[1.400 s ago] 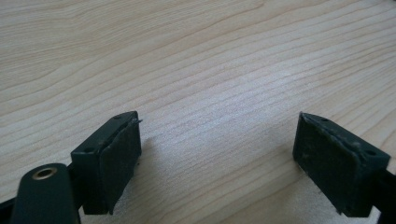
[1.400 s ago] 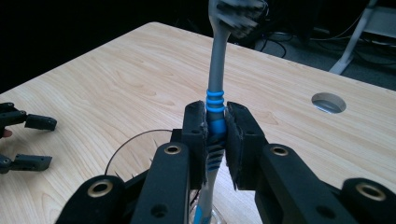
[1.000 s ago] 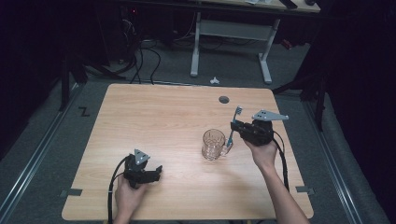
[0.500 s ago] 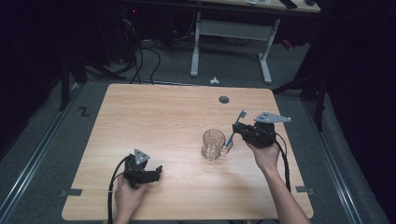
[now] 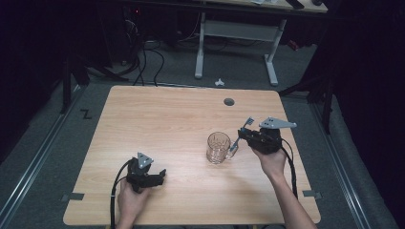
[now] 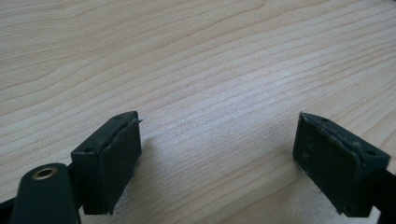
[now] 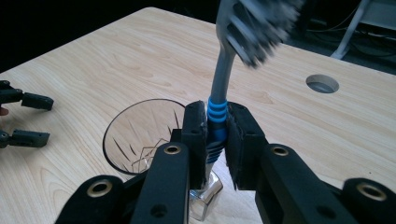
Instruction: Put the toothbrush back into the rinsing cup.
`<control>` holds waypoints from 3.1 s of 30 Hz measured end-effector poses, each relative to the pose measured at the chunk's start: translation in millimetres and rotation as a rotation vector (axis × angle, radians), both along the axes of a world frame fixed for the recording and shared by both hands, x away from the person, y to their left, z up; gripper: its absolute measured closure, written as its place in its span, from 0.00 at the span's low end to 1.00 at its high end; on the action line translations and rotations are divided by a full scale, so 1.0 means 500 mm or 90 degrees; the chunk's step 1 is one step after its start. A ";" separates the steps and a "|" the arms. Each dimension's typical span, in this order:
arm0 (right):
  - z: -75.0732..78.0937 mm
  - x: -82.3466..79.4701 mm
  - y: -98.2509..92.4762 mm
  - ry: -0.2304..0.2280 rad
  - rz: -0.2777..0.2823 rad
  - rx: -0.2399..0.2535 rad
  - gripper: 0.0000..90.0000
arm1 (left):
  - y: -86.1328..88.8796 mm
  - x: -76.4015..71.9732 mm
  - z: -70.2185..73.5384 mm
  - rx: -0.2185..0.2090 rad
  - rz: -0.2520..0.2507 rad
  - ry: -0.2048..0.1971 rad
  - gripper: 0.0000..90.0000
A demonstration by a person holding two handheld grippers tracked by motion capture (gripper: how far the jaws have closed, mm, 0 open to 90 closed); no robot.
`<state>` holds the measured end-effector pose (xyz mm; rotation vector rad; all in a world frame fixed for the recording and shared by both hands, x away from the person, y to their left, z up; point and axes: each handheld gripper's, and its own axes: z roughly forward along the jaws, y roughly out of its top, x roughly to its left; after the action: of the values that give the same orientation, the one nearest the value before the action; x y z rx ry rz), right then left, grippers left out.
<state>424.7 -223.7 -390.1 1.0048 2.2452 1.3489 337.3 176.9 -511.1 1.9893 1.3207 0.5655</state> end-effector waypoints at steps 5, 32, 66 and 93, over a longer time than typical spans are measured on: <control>-0.002 -0.002 0.004 -0.002 0.001 -0.007 0.88 | 0.000 0.000 0.000 0.000 0.000 0.000 0.18; -0.029 -0.001 0.023 0.002 0.000 -0.041 0.88 | 0.000 0.000 0.000 0.000 0.000 0.000 0.18; -0.049 0.007 0.029 0.020 0.000 -0.063 0.88 | 0.000 0.000 0.000 0.000 0.000 0.000 0.18; -0.050 0.005 0.027 0.031 -0.002 -0.051 0.68 | 0.000 0.000 0.000 0.000 0.000 0.000 0.18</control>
<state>427.3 -210.0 -414.8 1.0223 2.3127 1.2352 337.3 176.9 -511.1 1.9894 1.3207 0.5656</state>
